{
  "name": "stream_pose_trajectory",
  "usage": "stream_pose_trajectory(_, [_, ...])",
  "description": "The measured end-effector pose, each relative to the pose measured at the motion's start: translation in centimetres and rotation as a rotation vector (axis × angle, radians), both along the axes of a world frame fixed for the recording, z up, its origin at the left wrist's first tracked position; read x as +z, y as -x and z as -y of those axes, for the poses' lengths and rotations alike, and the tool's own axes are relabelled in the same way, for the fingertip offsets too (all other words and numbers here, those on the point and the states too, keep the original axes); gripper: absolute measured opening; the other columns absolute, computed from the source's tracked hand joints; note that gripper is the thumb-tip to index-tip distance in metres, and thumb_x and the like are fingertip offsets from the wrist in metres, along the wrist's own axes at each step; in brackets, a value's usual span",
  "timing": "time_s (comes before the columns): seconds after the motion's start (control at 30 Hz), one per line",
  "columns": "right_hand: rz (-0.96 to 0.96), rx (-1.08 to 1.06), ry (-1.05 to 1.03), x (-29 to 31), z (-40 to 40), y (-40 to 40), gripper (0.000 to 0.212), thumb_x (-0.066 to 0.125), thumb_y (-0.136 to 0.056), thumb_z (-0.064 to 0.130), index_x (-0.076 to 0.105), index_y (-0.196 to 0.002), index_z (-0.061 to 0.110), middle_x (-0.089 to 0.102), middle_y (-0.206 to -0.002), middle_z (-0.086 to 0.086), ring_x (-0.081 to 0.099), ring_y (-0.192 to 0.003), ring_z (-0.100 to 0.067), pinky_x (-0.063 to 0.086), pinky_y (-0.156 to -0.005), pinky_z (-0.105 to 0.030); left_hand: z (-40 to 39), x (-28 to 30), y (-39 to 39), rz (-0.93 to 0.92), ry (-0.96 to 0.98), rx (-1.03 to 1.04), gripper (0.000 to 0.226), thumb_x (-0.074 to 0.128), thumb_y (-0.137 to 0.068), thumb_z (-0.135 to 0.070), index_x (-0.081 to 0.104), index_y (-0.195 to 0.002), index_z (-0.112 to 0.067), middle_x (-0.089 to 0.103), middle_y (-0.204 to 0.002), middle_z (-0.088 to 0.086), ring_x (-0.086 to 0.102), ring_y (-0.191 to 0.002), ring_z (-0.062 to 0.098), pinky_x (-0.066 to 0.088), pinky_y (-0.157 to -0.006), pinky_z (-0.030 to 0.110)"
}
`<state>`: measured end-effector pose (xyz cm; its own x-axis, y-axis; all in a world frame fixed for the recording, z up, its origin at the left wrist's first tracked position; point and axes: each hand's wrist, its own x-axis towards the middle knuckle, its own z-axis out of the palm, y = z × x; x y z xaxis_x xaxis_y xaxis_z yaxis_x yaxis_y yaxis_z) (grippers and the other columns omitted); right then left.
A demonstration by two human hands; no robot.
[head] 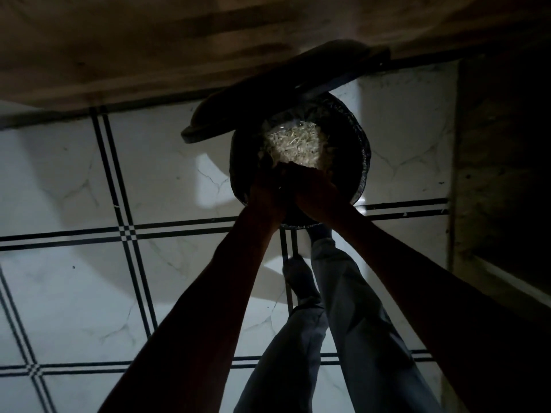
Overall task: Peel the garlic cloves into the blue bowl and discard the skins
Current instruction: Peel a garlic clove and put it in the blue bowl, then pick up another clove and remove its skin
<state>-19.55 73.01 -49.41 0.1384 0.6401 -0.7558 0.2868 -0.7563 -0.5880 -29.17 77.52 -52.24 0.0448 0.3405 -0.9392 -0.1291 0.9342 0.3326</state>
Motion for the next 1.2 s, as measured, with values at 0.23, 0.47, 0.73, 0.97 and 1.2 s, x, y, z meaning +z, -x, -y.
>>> stream_pose_trajectory(0.23, [0.007, -0.553, -0.081, 5.8, 4.5, -3.6, 0.057, 0.041, -0.107, 0.059, 0.062, -0.14, 0.017, 0.069, -0.131, -0.017, 0.064, -0.122, -0.033, 0.054, -0.101, -0.039, 1.5, 6.4, 3.1, 0.171, -0.17, -0.239, 0.044, 0.03, -0.112, -0.014, 0.031, -0.154, 0.0, 0.056, -0.127, 0.005, 0.063, -0.113, 0.015, 0.054, -0.095, 0.026])
stream_pose_trajectory(0.47, [-0.042, -0.928, -0.38, 22.5, 13.2, -5.6, 0.042, 0.054, -0.106, 0.046, 0.051, -0.144, 0.027, 0.065, -0.129, -0.003, 0.074, -0.109, -0.02, 0.064, -0.087, -0.041, 5.2, 25.1, -1.8, 0.127, -0.245, -0.555, 0.037, 0.053, -0.103, -0.01, 0.056, -0.139, -0.002, 0.068, -0.131, 0.016, 0.07, -0.114, 0.025, 0.059, -0.091, 0.026])
stream_pose_trajectory(0.73, [0.253, -1.164, -0.548, 44.6, 31.1, -4.9, 0.05, 0.053, -0.108, 0.037, 0.041, -0.153, 0.018, 0.064, -0.128, -0.004, 0.074, -0.101, -0.014, 0.064, -0.083, -0.034, 15.3, 43.7, -7.4, 0.322, -0.437, -0.935, 0.021, 0.057, -0.104, -0.013, 0.067, -0.121, -0.01, 0.074, -0.109, 0.008, 0.073, -0.094, 0.015, 0.058, -0.082, 0.026])
stream_pose_trajectory(0.97, [0.487, -1.578, -0.74, 53.8, 47.0, -5.9, 0.046, 0.055, -0.107, 0.038, 0.046, -0.149, 0.021, 0.067, -0.127, -0.007, 0.076, -0.103, -0.019, 0.064, -0.086, -0.041, 27.8, 53.4, -16.2, 0.568, -0.581, -1.322, 0.013, 0.058, -0.103, -0.012, 0.07, -0.105, -0.017, 0.078, -0.087, -0.003, 0.073, -0.079, 0.008, 0.057, -0.071, 0.022])
stream_pose_trajectory(1.2, [0.673, -1.936, -0.724, 54.2, 61.6, -7.5, 0.037, 0.057, -0.107, 0.029, 0.053, -0.141, 0.015, 0.069, -0.121, -0.012, 0.077, -0.094, -0.021, 0.062, -0.072, -0.036, 43.6, 56.7, -24.8, 0.728, -0.663, -1.634, 0.011, 0.057, -0.105, -0.013, 0.066, -0.1, -0.015, 0.073, -0.089, 0.002, 0.07, -0.07, 0.005, 0.055, -0.062, 0.016])
